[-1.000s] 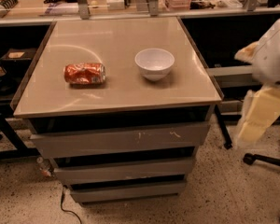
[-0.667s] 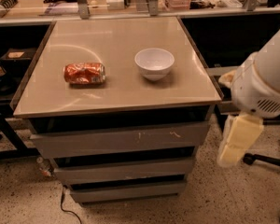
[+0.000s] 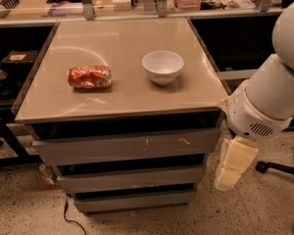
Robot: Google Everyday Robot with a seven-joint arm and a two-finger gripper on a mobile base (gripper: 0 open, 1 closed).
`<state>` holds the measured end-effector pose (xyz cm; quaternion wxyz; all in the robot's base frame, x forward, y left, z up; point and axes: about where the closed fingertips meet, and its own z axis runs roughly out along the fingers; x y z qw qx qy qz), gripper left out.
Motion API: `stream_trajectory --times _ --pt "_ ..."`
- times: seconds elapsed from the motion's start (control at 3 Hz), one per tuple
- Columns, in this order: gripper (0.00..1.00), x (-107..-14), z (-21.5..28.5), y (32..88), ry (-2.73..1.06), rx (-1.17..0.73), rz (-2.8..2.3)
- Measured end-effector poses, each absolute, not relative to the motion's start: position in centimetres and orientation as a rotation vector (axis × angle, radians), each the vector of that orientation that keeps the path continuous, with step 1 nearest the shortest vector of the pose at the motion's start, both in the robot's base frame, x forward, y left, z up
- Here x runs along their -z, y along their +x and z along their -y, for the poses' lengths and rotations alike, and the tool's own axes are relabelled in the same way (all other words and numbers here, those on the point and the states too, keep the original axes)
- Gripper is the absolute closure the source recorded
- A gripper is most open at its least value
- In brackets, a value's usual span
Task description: Open top drawer
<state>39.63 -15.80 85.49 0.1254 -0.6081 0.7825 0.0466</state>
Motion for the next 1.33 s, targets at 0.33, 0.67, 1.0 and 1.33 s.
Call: stream_trajectory --times 0.33,0.67,1.0,1.33 --pt "0.00 -84.1 14.8 38.7 -1.768 -0.199 -2.253" --pt "0.00 -79.1 11.4 37.4 -1.776 -0.296 -2.259" --pt "0.00 -74.2 8.1 37.3 -1.760 -0.392 -2.265" --pt "0.00 -70.7 6.4 37.9 -1.752 -0.445 -2.266"
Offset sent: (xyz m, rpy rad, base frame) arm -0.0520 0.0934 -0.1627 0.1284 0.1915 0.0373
